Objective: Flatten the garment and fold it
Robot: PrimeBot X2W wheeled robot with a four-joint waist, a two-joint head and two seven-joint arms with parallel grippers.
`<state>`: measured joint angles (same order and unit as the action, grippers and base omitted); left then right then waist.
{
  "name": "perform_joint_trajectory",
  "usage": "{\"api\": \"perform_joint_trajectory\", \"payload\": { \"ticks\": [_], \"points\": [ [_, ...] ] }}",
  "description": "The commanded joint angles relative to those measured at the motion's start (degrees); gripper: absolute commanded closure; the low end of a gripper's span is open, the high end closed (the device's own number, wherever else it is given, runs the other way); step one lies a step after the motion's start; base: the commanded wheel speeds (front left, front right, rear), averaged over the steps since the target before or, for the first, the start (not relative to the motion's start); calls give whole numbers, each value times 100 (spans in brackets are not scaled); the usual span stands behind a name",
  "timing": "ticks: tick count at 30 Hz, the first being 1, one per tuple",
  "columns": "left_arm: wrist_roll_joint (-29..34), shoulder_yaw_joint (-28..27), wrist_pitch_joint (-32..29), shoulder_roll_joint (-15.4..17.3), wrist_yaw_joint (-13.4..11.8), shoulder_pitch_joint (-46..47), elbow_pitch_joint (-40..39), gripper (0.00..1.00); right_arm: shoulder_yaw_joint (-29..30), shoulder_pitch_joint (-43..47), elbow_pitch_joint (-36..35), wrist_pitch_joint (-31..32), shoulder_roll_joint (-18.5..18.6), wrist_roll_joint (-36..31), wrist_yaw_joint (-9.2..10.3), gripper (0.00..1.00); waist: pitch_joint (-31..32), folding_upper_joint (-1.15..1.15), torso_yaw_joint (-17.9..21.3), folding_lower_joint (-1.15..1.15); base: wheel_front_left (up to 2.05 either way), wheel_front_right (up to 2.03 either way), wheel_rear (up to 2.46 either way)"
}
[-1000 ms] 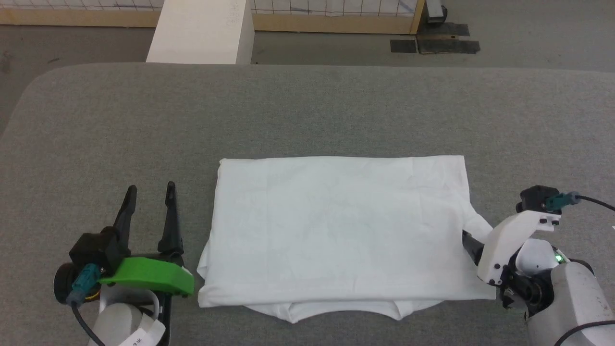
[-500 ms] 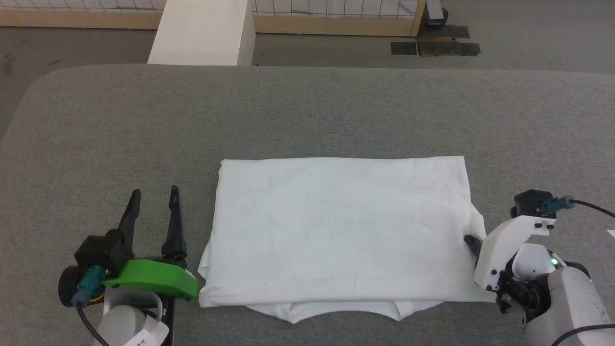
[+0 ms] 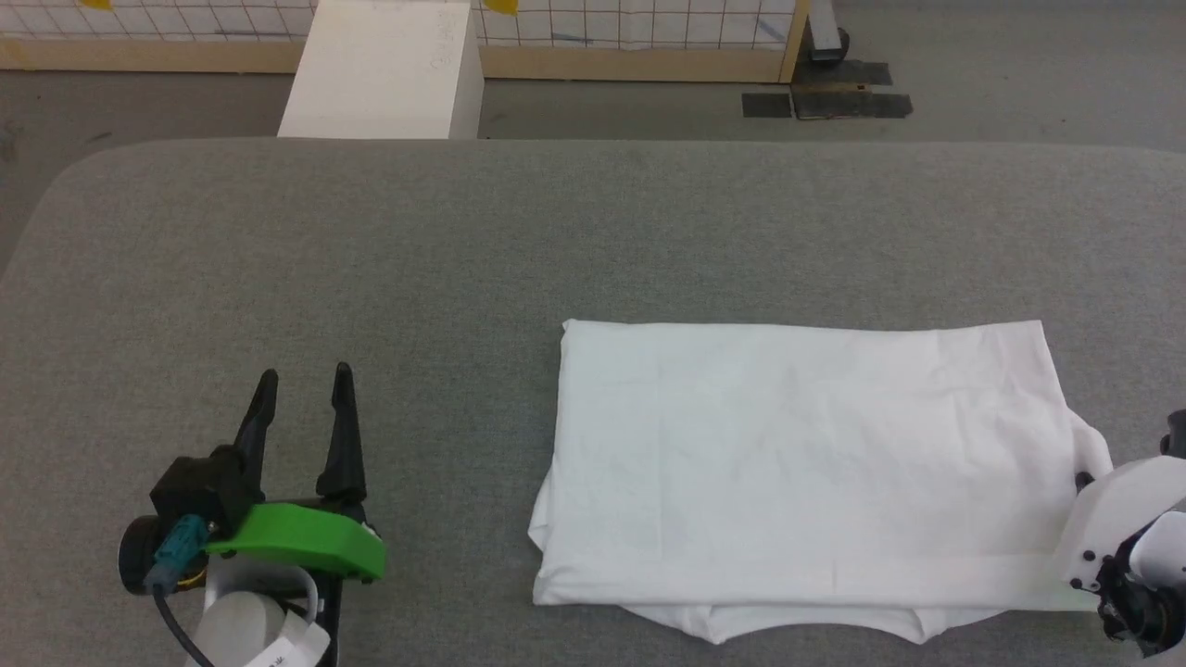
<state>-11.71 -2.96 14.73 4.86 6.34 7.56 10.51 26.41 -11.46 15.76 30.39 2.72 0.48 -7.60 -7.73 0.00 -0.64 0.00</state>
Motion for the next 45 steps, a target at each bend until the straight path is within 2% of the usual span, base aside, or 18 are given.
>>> {"api": "perform_joint_trajectory", "payload": {
  "ticks": [1, 6, 10, 13, 16, 22, 29, 30, 31, 33, 34, 36, 41, 45],
  "points": [
    [61, -13, 27, -39, 28, -52, 24, 0, -45, 97, -131, -31, 16, 15, 11, 100, 32, 0, 4, 0, 0, 0, 0],
    [83, -13, 27, -37, 47, -106, 75, 0, -801, 476, -1182, 307, 16, 624, 11, 100, 138, 0, 8, 0, 0, 0, 0],
    [93, -14, 27, -35, 57, -160, 57, 0, -1674, 678, -2330, 838, 16, 1148, 11, 100, 191, 0, 2, 0, 0, 0, 0],
    [96, -2, 27, -42, 63, -180, 8, 0, -2421, 726, -3052, 1153, 16, 1190, 11, 100, 191, 0, -26, 0, 0, 0, 0],
    [98, 11, 27, -50, 67, -144, -12, 0, -3176, 570, -3300, 1321, 16, 1132, 11, 100, 137, 0, -63, 0, 0, 0, 0],
    [88, 77, 27, -72, 77, 36, -18, 0, -4453, -109, -2673, 1058, 16, 1168, 11, 100, -84, 0, -239, 0, 0, 0, 0],
    [71, 149, 27, -103, 88, 180, 22, 0, -5347, -816, -1224, 522, 16, 1496, 11, 100, -293, 0, -511, 0, 0, 0, 0],
    [70, 147, 27, -106, 89, 192, 30, 0, -5432, -891, -996, 480, 16, 1564, 11, 100, -313, 0, -541, 0, 0, 0, 0],
    [68, 130, 27, -113, 91, 204, 35, 0, -5638, -1054, -462, 459, 16, 1749, 11, 100, -355, 0, -590, 0, 0, 0, 0],
    [73, 128, 27, -118, 93, 204, 41, 0, -5750, -1136, -160, 464, 16, 1921, 11, 100, -371, 0, -608, 0, 0, 0, 0],
    [76, 126, 27, -120, 94, 206, 47, 0, -5818, -1173, -24, 478, 16, 2013, 11, 71, -374, 0, -613, 0, 0, 0, 0],
    [80, 117, 27, -126, 95, 204, 57, 0, -5943, -1212, 146, 511, 16, 2205, 11, 0, -366, 0, -608, 0, 0, 0, 0],
    [89, 67, 27, -139, 96, 160, 84, 0, -6016, -1295, 30, 174, 16, 2495, 11, 0, -277, 0, -511, 0, 0, 0, 0],
    [100, 34, 27, -146, 98, 119, 75, 0, -5745, -1229, -654, -594, 16, 2849, 11, 0, -165, 0, -393, 0, 0, 0, 0]
  ]
}}
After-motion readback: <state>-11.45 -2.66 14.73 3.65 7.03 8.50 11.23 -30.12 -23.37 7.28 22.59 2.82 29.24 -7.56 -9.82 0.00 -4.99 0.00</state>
